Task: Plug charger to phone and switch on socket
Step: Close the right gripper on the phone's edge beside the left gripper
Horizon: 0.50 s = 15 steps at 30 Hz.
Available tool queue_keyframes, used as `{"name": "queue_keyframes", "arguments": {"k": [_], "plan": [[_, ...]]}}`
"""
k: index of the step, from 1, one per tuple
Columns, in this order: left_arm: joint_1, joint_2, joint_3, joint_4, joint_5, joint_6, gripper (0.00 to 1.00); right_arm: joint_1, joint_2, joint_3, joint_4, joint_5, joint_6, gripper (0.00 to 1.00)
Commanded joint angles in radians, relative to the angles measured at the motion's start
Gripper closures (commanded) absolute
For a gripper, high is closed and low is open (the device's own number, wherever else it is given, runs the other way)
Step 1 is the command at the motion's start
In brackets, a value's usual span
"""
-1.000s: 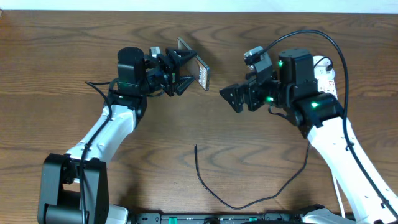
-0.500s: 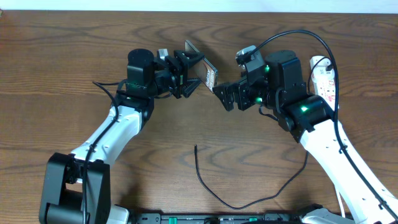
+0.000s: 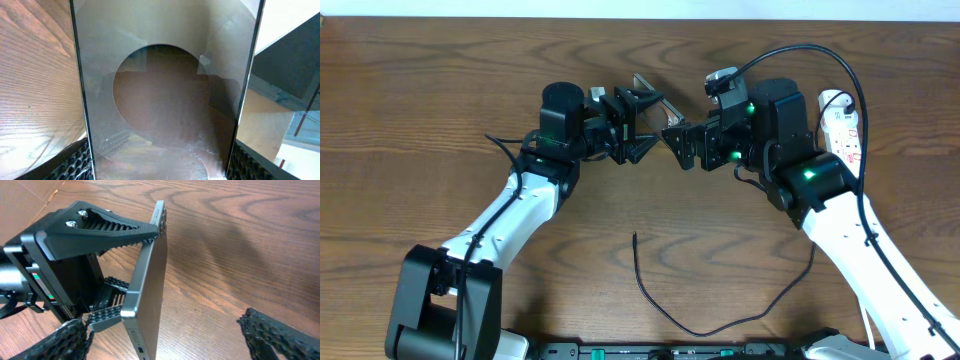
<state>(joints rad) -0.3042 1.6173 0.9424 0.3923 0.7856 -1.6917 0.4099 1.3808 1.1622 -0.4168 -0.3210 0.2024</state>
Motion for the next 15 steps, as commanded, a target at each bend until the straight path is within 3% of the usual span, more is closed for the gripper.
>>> {"name": "queue_keyframes", "arguments": {"k": [1, 15], "plan": [[-0.008, -0.024, 0.007, 0.013, 0.018, -0.035, 0.93, 0.005, 0.02, 0.021, 0.001, 0.005, 0.011, 0.05], [-0.042, -0.024, 0.007, 0.013, 0.014, -0.043, 0.93, 0.005, 0.077, 0.021, 0.032, 0.005, 0.011, 0.09]]}}
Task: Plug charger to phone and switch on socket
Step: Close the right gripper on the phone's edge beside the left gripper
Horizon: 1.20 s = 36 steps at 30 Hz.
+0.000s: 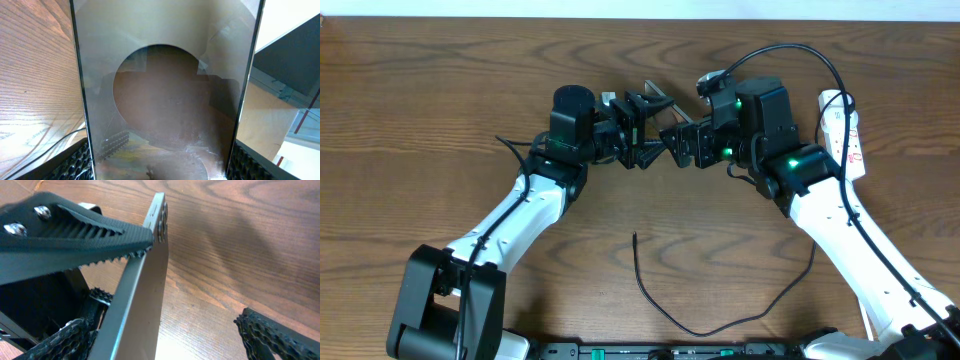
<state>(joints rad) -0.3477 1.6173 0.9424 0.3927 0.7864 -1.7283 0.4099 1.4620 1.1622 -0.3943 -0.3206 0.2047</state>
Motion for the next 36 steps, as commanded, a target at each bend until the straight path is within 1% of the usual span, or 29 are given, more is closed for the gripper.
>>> {"name": "queue_keyframes", "arguments": {"k": [1, 9, 14, 23, 31, 36], "plan": [[0.0, -0.024, 0.007, 0.013, 0.014, -0.013, 0.93, 0.005, -0.004, 0.021, 0.01, 0.004, 0.008, 0.09], [-0.008, -0.024, 0.007, 0.013, 0.013, -0.013, 0.92, 0.01, -0.004, 0.021, 0.01, 0.0, 0.008, 0.25], [-0.013, -0.024, 0.007, 0.013, 0.013, -0.013, 0.93, 0.031, -0.004, 0.021, 0.013, 0.002, 0.008, 0.38], [-0.029, -0.024, 0.007, 0.013, 0.013, -0.013, 0.92, 0.037, -0.004, 0.021, 0.017, 0.001, 0.008, 0.57], [-0.029, -0.024, 0.007, 0.013, 0.008, -0.013, 0.93, 0.037, -0.004, 0.02, 0.012, 0.001, 0.008, 0.7], [-0.029, -0.024, 0.007, 0.013, 0.008, -0.013, 0.93, 0.037, -0.004, 0.021, 0.009, 0.0, 0.009, 0.81]]}}
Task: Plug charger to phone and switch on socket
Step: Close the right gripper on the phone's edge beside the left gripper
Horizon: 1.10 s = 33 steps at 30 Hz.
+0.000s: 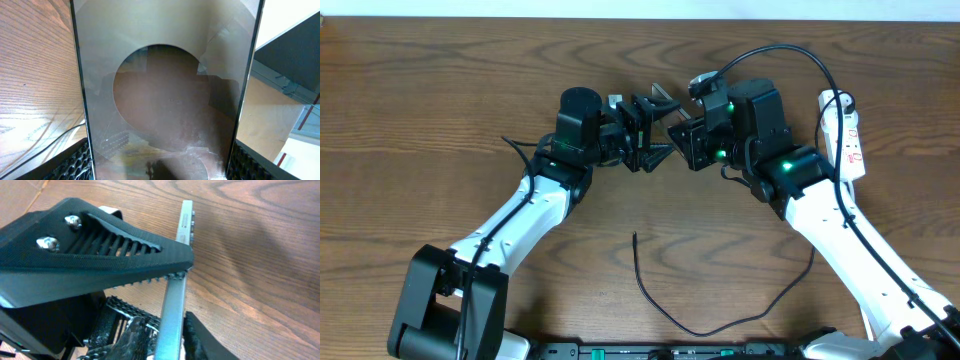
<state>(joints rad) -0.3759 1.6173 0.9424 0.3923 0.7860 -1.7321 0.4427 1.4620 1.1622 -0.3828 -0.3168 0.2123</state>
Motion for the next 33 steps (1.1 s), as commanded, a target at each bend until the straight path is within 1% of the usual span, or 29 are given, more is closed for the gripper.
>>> {"name": "queue_keyframes", "arguments": {"k": [1, 8, 12, 16, 17, 19, 21, 22, 25, 31, 33], "plan": [[-0.001, -0.024, 0.007, 0.013, 0.008, -0.01, 0.93, 0.004, -0.004, 0.021, -0.003, -0.004, 0.001, 0.82], [-0.001, -0.024, 0.007, 0.013, 0.008, -0.01, 0.92, 0.004, -0.004, 0.021, -0.003, -0.011, 0.001, 0.91], [-0.001, -0.024, 0.007, 0.013, 0.008, -0.009, 0.93, 0.004, -0.004, 0.02, -0.003, -0.011, 0.001, 0.99], [0.0, -0.024, 0.007, 0.013, 0.008, -0.009, 0.93, 0.004, -0.004, 0.021, -0.003, -0.011, 0.001, 0.99], [0.0, -0.024, 0.007, 0.013, 0.008, -0.008, 0.89, 0.004, -0.004, 0.02, -0.003, -0.011, 0.001, 0.99], [0.0, -0.024, 0.007, 0.013, 0.009, -0.008, 0.57, 0.004, -0.004, 0.021, -0.002, -0.01, 0.001, 0.99], [0.0, -0.024, 0.007, 0.014, 0.01, 0.006, 0.11, 0.002, -0.004, 0.021, -0.002, -0.006, 0.001, 0.99], [0.0, -0.024, 0.007, 0.014, 0.01, 0.019, 0.08, 0.001, -0.004, 0.021, -0.002, -0.002, 0.001, 0.99], [0.002, -0.024, 0.007, 0.017, 0.019, 0.033, 0.07, -0.006, -0.004, 0.021, -0.004, 0.026, 0.001, 0.99], [0.056, -0.024, 0.007, 0.083, 0.144, 0.033, 0.07, -0.061, -0.004, 0.021, -0.019, 0.103, 0.004, 0.99], [0.081, -0.024, 0.007, 0.097, 0.189, 0.034, 0.07, -0.09, -0.005, 0.021, -0.016, 0.122, 0.04, 0.99]]}}
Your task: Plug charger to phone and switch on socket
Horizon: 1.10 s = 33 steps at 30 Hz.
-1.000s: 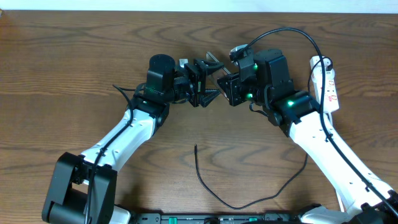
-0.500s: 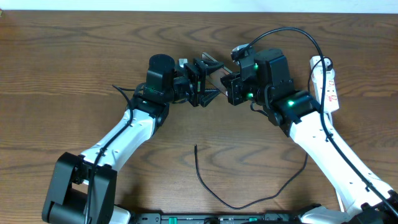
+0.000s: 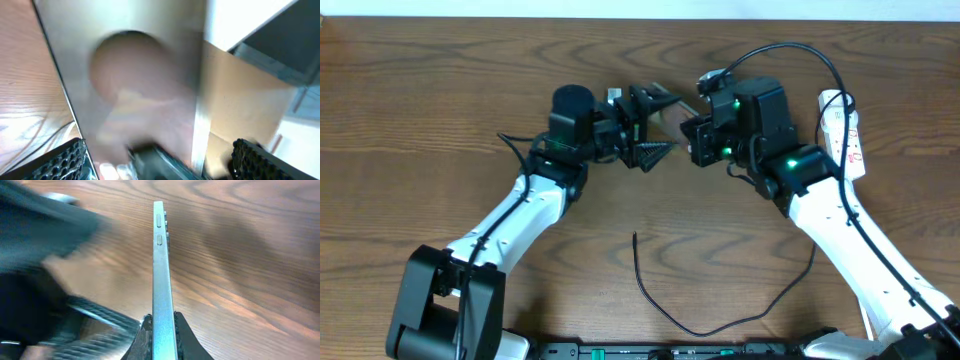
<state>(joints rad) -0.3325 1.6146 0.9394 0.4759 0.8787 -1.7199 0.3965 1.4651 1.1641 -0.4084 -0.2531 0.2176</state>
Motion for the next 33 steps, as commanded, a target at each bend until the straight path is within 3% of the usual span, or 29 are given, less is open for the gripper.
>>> {"name": "queue_keyframes", "arguments": {"k": [1, 5, 9, 17, 25, 33], "plan": [[0.051, -0.021, 0.01, 0.016, 0.118, 0.021, 0.07, -0.063, -0.008, 0.019, 0.011, 0.065, 0.072, 0.99], [0.109, -0.021, 0.01, 0.017, 0.189, 0.021, 0.07, -0.13, -0.008, 0.019, 0.016, 0.038, 0.314, 0.99], [0.174, -0.021, 0.01, 0.046, 0.213, 0.021, 0.07, -0.161, -0.008, 0.019, 0.079, -0.113, 0.521, 0.99], [0.316, -0.021, 0.01, 0.256, 0.141, -0.005, 0.07, -0.132, -0.008, 0.019, 0.291, -0.346, 0.882, 0.99], [0.301, -0.021, 0.01, 0.403, 0.089, -0.051, 0.07, -0.047, -0.008, 0.019, 0.463, -0.346, 1.118, 0.99], [0.233, -0.021, 0.01, 0.402, -0.002, -0.051, 0.07, 0.042, -0.008, 0.019, 0.515, -0.286, 1.202, 0.99]]}}
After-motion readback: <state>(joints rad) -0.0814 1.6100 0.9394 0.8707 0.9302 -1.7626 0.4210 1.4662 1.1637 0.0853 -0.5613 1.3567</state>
